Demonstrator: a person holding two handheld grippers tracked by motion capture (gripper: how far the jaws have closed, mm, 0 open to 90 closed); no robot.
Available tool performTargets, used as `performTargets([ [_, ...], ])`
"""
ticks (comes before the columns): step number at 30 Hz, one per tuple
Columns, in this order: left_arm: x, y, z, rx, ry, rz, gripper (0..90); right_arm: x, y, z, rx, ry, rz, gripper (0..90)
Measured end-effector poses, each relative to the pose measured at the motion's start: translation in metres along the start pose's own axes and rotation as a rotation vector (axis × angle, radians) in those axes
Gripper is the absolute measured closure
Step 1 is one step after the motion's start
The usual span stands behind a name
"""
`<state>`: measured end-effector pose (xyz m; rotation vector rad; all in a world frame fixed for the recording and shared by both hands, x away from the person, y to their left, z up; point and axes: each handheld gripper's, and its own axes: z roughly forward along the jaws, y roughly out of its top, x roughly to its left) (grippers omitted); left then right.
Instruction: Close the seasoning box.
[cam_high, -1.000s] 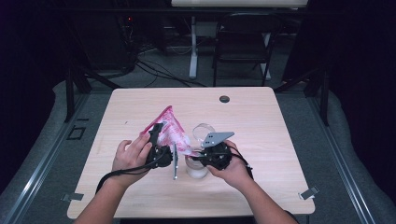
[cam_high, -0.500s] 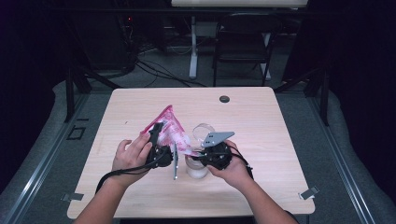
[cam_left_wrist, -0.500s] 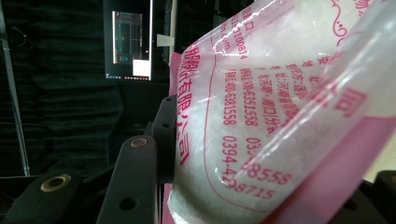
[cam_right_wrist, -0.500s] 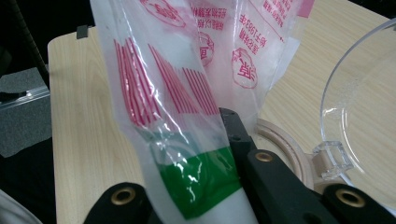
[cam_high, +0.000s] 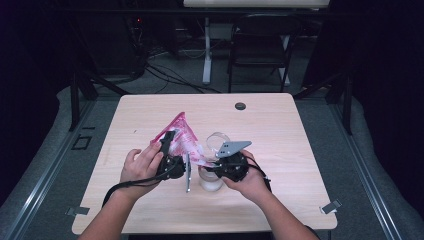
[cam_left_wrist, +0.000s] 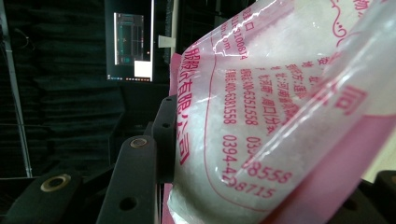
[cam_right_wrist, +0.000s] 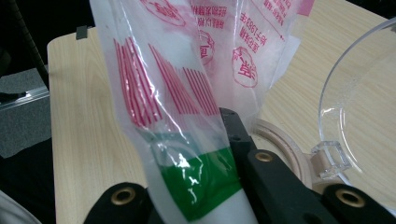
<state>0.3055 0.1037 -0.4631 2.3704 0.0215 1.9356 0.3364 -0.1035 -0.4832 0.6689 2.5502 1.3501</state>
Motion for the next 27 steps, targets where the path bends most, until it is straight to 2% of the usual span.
performTargets([
  [27,0.0039,0.0030,-0.0001,-0.010,0.008,0.008,62.0,-0.0012,0.0001,-0.0023,0.000,-0.004,0.002,88.2],
])
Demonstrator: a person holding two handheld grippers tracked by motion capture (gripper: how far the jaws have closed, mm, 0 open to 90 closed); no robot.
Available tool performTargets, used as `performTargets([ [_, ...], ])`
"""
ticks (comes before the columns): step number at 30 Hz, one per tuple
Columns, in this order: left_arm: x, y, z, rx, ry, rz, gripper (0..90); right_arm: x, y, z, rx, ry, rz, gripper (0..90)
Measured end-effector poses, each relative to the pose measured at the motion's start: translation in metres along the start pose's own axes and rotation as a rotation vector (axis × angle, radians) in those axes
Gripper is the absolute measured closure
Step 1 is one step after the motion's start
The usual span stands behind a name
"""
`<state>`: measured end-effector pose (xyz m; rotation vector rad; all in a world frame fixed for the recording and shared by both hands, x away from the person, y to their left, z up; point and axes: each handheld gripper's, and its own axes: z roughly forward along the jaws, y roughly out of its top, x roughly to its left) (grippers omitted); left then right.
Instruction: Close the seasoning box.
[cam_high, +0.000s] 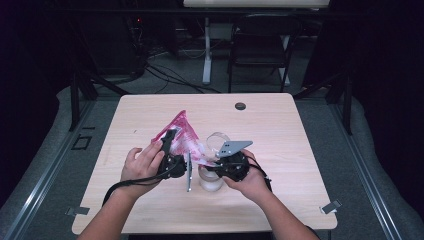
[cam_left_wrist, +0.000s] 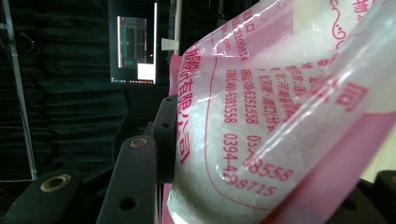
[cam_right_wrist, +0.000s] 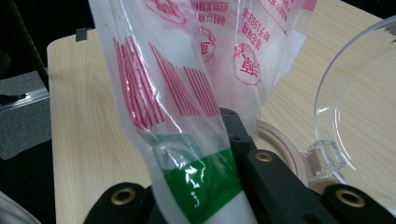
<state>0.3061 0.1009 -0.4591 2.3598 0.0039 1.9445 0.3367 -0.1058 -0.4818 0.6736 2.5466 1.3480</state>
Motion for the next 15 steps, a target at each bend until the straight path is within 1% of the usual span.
performTargets([
  [15,0.0032,0.0028,0.0002,-0.008,0.009,0.009,62.0,-0.0013,-0.0002,-0.0014,-0.007,0.002,0.006,88.2],
])
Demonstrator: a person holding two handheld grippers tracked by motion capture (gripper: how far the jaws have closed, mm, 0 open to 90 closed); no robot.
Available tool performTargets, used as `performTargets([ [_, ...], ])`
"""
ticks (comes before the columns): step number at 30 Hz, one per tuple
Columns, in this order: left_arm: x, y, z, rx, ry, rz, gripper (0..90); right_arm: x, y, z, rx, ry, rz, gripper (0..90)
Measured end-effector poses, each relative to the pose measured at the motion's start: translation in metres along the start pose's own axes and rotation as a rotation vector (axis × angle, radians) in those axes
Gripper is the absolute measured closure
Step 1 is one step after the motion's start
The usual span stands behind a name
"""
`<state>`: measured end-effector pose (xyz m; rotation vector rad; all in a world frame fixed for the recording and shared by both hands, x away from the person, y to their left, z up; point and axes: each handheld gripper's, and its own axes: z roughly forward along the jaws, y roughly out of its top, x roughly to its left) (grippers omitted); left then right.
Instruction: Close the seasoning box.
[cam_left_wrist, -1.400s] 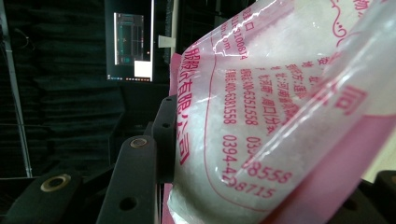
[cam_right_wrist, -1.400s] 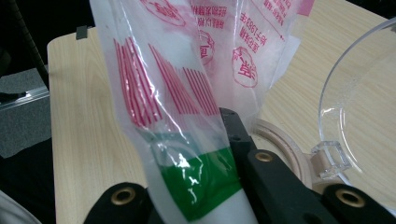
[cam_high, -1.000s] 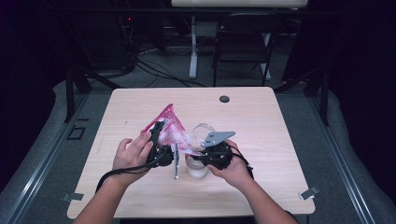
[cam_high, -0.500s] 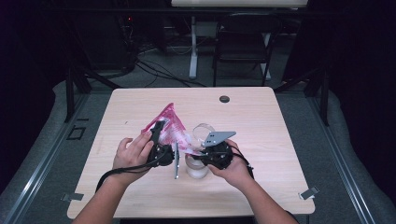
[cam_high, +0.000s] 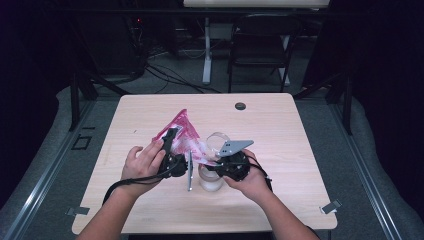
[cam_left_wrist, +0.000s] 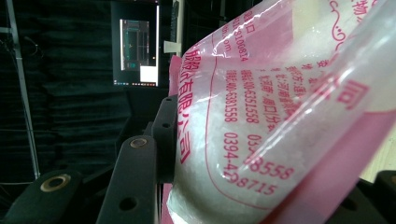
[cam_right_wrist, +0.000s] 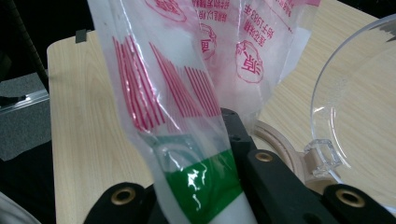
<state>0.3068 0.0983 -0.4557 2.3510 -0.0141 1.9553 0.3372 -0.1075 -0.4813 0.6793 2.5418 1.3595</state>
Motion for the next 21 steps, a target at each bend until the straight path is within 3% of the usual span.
performTargets([
  [21,0.0029,0.0057,-0.0012,-0.024,0.016,0.017,61.9,0.0001,-0.0023,-0.0029,0.006,-0.016,0.005,88.3],
])
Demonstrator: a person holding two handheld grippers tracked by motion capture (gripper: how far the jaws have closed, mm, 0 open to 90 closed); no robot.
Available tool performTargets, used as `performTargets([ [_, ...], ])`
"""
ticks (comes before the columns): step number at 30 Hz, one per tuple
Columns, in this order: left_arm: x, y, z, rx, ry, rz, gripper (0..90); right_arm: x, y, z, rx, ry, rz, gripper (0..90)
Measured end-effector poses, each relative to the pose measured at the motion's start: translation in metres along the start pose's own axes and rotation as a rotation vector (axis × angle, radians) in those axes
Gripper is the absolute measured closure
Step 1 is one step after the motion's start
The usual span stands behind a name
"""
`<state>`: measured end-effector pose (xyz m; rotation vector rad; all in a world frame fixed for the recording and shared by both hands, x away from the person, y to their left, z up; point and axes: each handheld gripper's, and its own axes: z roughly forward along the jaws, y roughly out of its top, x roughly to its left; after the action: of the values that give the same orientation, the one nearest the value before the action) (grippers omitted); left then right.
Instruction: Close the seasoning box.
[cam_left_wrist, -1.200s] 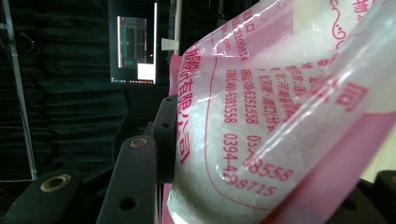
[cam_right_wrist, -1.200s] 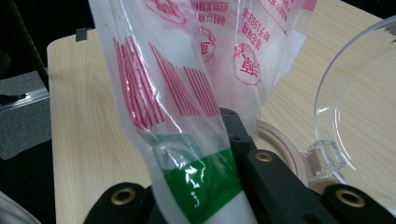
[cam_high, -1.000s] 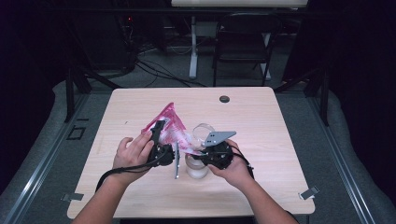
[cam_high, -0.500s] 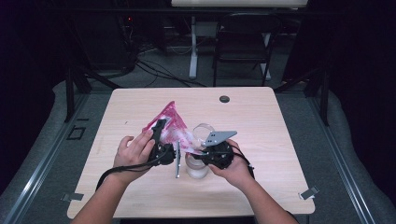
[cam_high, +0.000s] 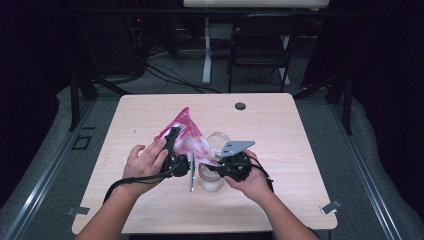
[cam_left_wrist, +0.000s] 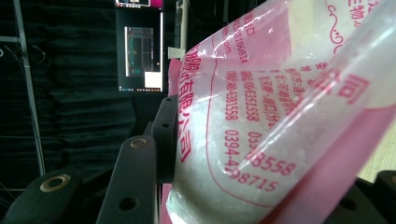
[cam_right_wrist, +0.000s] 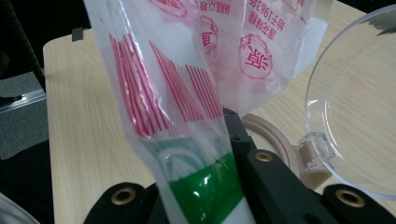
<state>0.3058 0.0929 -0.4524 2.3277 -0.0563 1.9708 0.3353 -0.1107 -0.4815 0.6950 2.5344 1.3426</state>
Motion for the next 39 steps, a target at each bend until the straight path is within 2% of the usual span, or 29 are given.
performTargets([
  [18,0.0003,0.0058,0.0014,-0.013,-0.014,0.018,61.9,-0.0007,-0.0036,-0.0033,0.008,-0.020,0.000,88.3],
  [28,0.0005,0.0079,0.0035,-0.004,-0.041,0.048,61.8,-0.0001,-0.0054,-0.0028,0.018,-0.027,-0.002,88.4],
  [39,0.0029,0.0092,0.0031,-0.004,-0.046,0.085,61.3,0.0005,-0.0061,-0.0012,0.020,-0.031,-0.002,88.5],
])
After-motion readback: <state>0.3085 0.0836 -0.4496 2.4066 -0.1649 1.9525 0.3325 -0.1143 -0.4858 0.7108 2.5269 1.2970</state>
